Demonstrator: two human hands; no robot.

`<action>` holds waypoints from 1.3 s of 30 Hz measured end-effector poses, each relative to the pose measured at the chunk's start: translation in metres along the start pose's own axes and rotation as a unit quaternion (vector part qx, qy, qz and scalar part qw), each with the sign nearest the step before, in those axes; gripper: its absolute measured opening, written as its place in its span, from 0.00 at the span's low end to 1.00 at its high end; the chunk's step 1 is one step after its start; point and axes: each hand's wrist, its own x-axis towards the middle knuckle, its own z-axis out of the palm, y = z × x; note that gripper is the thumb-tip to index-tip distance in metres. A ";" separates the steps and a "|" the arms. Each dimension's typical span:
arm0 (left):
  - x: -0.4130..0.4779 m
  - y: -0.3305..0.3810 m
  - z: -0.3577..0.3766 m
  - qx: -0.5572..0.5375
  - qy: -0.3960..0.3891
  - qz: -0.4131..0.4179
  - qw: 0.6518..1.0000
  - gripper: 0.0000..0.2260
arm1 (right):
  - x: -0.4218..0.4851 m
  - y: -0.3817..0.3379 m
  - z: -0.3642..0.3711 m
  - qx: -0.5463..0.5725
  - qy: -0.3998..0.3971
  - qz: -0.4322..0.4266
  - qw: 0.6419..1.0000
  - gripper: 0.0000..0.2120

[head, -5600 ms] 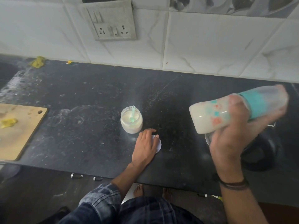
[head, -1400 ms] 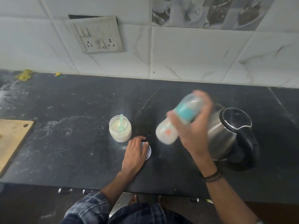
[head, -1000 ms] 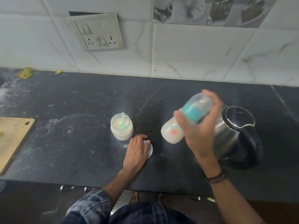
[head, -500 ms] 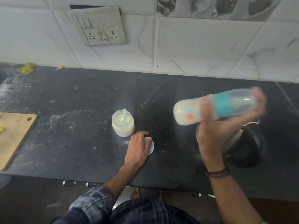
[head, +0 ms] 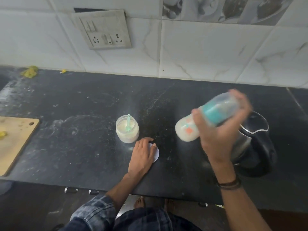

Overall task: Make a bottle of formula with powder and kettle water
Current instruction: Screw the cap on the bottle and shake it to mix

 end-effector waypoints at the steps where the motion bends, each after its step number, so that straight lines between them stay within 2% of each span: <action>1: 0.000 0.000 0.000 0.001 0.003 -0.003 1.000 0.11 | 0.001 -0.005 -0.001 0.009 0.048 -0.009 0.999 0.37; 3: 0.001 -0.001 0.001 -0.003 0.007 -0.006 1.000 0.10 | -0.001 -0.006 0.003 -0.006 0.108 -0.002 0.994 0.37; 4: 0.000 -0.001 0.002 -0.006 0.007 -0.006 1.000 0.10 | -0.002 -0.005 0.008 -0.019 0.074 0.013 0.997 0.37; 6: 0.000 -0.002 0.001 -0.010 0.007 -0.009 1.000 0.10 | -0.009 0.004 0.015 -0.040 -0.075 0.060 0.995 0.36; 7: 0.000 -0.003 0.001 -0.014 0.004 -0.010 1.000 0.11 | -0.012 0.008 0.015 -0.030 -0.100 0.061 0.993 0.36; 12: 0.001 0.000 0.001 -0.008 0.009 -0.006 1.000 0.12 | -0.002 -0.016 0.002 0.020 0.120 -0.021 0.992 0.40; 13: 0.001 -0.001 0.002 -0.007 0.009 -0.003 1.000 0.12 | -0.002 -0.014 0.005 0.007 0.120 -0.016 0.993 0.40; 16: 0.000 -0.001 0.000 -0.010 0.005 0.000 1.000 0.12 | -0.011 0.004 0.016 -0.002 -0.050 0.036 0.998 0.37; 17: -0.001 -0.001 -0.001 -0.014 0.002 -0.001 1.000 0.12 | -0.013 0.005 0.013 0.009 -0.057 0.033 0.998 0.37; 20: 0.000 0.002 -0.002 -0.003 0.006 0.002 1.000 0.10 | -0.005 -0.008 0.001 0.012 0.047 -0.030 0.998 0.38; 22: 0.000 0.001 0.000 -0.002 0.009 0.001 1.000 0.10 | -0.005 -0.011 0.001 0.014 0.131 -0.019 0.991 0.39; 23: -0.001 -0.001 0.000 -0.004 0.007 -0.001 1.000 0.11 | -0.006 -0.008 0.004 -0.011 0.123 -0.004 0.992 0.38; 26: -0.001 -0.003 0.000 -0.001 0.002 0.007 1.000 0.11 | -0.016 0.015 0.010 -0.046 -0.097 0.044 0.993 0.37; 27: -0.001 -0.004 0.000 -0.004 -0.001 0.006 1.000 0.12 | -0.017 0.018 0.008 -0.036 -0.106 0.045 0.993 0.38; 32: 0.000 -0.004 0.002 -0.005 0.002 -0.006 1.000 0.12 | -0.010 -0.003 0.003 -0.018 0.119 -0.002 0.993 0.39; 33: 0.000 -0.005 0.003 -0.002 0.001 -0.002 1.000 0.13 | -0.009 0.000 0.007 -0.037 0.095 0.000 0.995 0.38; 35: 0.000 -0.006 0.002 0.000 -0.001 0.005 1.000 0.13 | -0.012 0.013 0.014 -0.061 -0.053 0.031 0.996 0.36; 36: 0.000 -0.006 0.002 -0.004 -0.003 0.003 1.000 0.14 | -0.015 0.017 0.013 -0.048 -0.089 0.047 0.994 0.36; 37: 0.000 -0.005 0.003 -0.010 -0.005 -0.003 1.000 0.14 | -0.015 0.017 0.012 -0.035 -0.069 0.038 0.996 0.37; 39: 0.000 -0.004 0.003 -0.012 -0.003 -0.015 1.000 0.14 | -0.009 0.004 0.006 -0.008 0.037 -0.013 0.999 0.37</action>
